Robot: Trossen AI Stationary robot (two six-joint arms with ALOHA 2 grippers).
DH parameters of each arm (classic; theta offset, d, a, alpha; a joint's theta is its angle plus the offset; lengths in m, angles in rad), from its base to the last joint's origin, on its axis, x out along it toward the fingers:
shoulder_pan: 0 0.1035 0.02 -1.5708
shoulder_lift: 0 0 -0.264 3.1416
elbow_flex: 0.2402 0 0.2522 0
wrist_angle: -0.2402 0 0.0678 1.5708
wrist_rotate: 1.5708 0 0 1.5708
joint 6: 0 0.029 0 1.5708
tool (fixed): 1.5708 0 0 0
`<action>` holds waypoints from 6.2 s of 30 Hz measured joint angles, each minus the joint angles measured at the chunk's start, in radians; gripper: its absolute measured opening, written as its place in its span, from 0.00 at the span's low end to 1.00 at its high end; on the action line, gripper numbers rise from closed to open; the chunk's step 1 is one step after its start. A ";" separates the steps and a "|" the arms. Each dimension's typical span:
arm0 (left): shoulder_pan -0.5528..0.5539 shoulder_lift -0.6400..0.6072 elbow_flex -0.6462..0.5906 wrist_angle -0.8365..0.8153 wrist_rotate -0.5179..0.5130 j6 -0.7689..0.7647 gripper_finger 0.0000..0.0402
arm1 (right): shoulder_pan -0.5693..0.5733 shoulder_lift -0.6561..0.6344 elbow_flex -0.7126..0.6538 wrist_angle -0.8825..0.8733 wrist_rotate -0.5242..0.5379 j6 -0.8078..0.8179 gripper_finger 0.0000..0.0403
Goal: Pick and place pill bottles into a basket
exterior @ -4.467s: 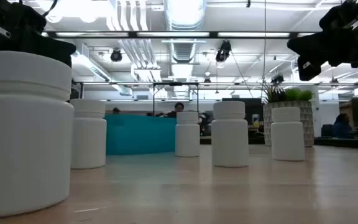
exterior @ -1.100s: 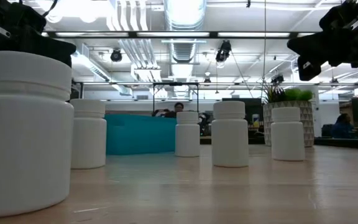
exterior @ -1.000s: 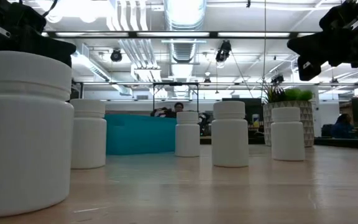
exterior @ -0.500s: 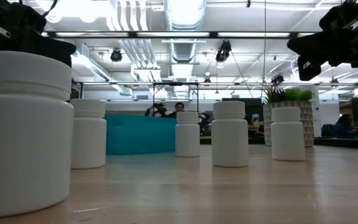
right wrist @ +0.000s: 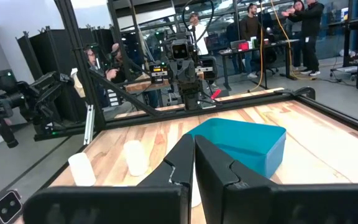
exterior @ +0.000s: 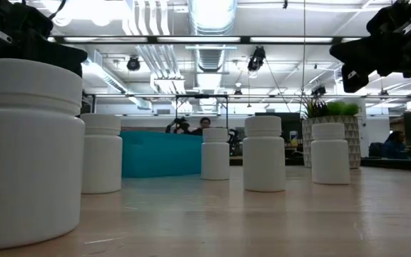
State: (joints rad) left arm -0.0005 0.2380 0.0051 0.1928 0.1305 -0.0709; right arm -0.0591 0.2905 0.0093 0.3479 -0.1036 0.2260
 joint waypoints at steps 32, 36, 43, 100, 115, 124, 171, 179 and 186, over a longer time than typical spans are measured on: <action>-0.001 0.004 0.000 0.316 -0.083 -0.587 0.00 | 0.000 0.000 0.000 0.212 0.247 0.715 0.02; -0.002 0.004 0.000 0.385 -0.082 -0.653 0.00 | 0.000 0.000 0.000 0.213 0.257 0.743 0.02; -0.002 0.003 0.000 0.482 -0.087 -0.735 0.00 | 0.000 0.000 0.000 0.220 0.264 0.744 0.02; -0.012 0.654 1.106 -0.204 -0.134 -0.266 0.00 | 0.008 0.753 1.481 -1.232 -0.107 -0.102 0.11; -0.014 0.651 1.102 -0.206 -0.129 -0.266 0.00 | 0.033 0.887 1.509 -1.402 -0.141 -0.190 0.43; -0.014 0.654 1.105 -0.210 -0.129 -0.263 0.00 | 0.038 0.958 1.509 -1.468 -0.159 -0.229 0.58; -0.014 0.658 1.101 -0.201 -0.130 -0.263 0.00 | 0.198 1.216 1.224 -1.244 -0.157 -0.220 0.59; -0.014 0.658 1.101 -0.201 -0.130 -0.264 0.00 | 0.199 1.217 1.144 -1.186 -0.157 -0.206 0.58; -0.014 0.661 1.100 -0.202 -0.130 -0.264 0.00 | 0.199 1.217 1.070 -1.096 -0.158 -0.203 0.58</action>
State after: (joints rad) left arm -0.0147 0.8989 1.1053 -0.0090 0.0010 -0.3347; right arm 0.1398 1.5070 1.0792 -0.7485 -0.2611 0.0231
